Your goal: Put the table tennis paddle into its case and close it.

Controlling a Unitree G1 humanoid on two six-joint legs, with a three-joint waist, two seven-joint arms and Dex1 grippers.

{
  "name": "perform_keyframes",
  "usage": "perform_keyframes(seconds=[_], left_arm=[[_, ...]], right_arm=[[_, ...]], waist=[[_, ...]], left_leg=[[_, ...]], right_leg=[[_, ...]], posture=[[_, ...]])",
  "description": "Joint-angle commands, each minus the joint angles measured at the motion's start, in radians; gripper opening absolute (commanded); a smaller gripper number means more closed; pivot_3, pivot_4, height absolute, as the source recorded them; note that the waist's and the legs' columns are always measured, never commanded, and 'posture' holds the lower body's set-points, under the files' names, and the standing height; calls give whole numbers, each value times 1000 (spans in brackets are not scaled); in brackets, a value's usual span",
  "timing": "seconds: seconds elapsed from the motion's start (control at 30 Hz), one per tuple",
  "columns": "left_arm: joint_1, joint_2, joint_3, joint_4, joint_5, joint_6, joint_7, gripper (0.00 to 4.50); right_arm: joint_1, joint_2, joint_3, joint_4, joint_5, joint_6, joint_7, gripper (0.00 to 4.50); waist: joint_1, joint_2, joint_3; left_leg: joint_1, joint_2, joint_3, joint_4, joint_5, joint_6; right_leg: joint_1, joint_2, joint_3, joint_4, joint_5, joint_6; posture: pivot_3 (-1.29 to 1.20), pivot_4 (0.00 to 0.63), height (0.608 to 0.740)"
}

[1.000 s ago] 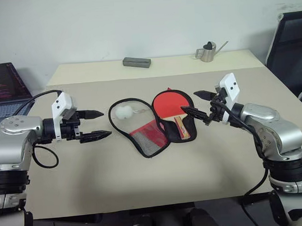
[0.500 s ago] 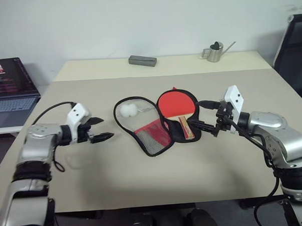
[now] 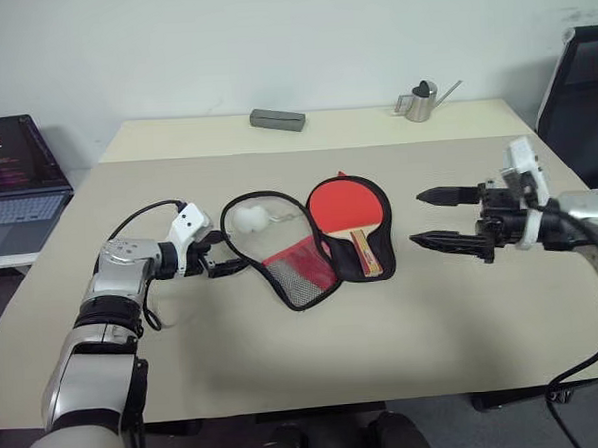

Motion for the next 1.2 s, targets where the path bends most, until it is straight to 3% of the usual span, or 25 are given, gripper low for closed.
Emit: perform_keyframes(seconds=[0.03,0.4,0.87,1.2], left_arm=[[-21,-16,-2,6,7,-33,-15,4500],[-63,-63,-7,19,10,-52,-41,4500],[-219,-196,-21,-6,-8,-108,-142,4500],[-342,-363,-43,113,28,-169,-91,4500]], right_arm=[[-22,-24,-14,6,21,-1,33,4472],[-31,-68,-14,47,9,-19,111,4472],[-70,-104,-26,140,-20,-59,141,4472],[-33,-98,-36,111,-15,-56,129,4472]], waist=[[1,0,0],[2,-1,0],[2,-1,1],[2,-2,1]], left_leg=[[0,0,0,0,0,0],[-1,0,0,1,0,0],[-3,0,1,2,2,-3],[-3,0,1,3,2,-3]], right_leg=[[0,0,0,0,0,0],[-1,0,0,1,0,0],[-1,-1,-1,1,0,0],[-1,-1,-1,1,0,1]], posture=[[0,150,740],[0,150,740],[0,150,740],[0,150,740]])
